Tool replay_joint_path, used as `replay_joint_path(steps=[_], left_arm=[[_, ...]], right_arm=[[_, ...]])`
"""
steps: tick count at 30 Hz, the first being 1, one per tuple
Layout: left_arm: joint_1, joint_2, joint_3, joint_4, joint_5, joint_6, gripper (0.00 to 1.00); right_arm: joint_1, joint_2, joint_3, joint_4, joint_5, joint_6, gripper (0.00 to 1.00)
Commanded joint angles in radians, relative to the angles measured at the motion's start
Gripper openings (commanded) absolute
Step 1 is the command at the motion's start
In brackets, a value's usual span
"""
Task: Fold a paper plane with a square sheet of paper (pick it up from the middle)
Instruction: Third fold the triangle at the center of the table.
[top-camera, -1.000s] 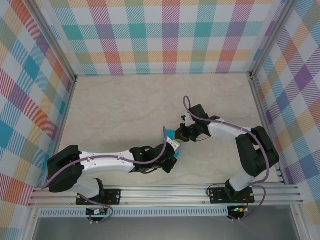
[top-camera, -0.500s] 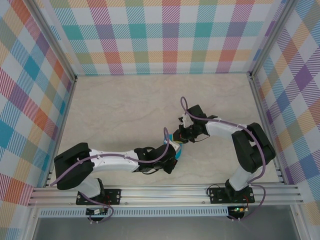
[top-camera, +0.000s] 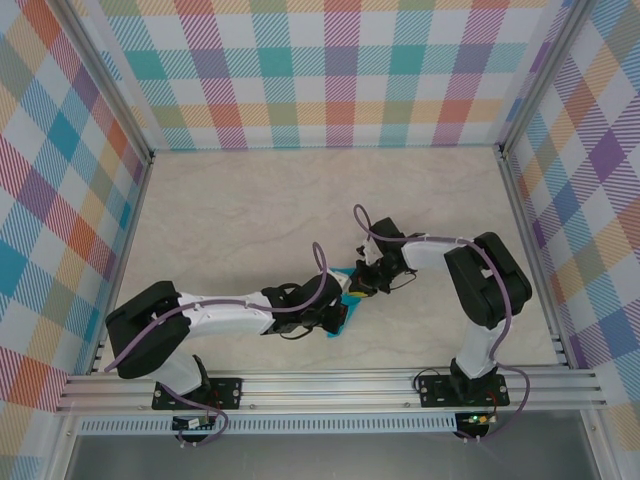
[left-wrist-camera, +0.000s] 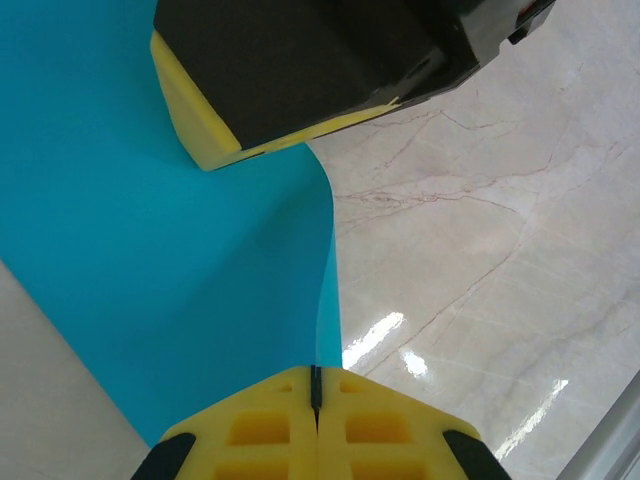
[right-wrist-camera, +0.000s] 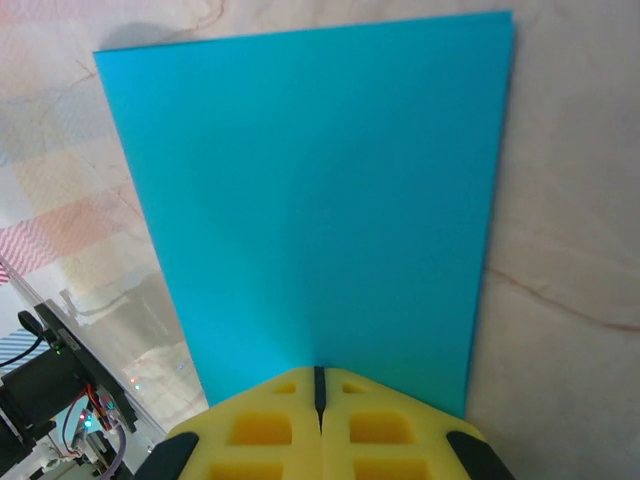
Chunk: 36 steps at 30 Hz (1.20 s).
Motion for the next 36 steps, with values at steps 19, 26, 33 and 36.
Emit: replay_joint_path(steps=[19,26,33,36], left_arm=[[0.117,0.082,0.024,-0.042,0.086,-0.006,0.02],[0.118,0.072,0.031,-0.060,0.094,0.008,0.02],[0.118,0.059,0.043,-0.089,0.082,0.021,0.02],[0.125,0.043,0.042,-0.087,0.088,0.033,0.02]], right_arm=[[0.006,-0.037,0.073,-0.137,0.059,-0.001,0.05],[0.004,-0.012,0.163,-0.195,0.141,-0.010,0.07],[0.005,0.081,0.202,-0.221,0.164,-0.037,0.05],[0.006,0.099,0.200,-0.232,0.178,-0.043,0.05]])
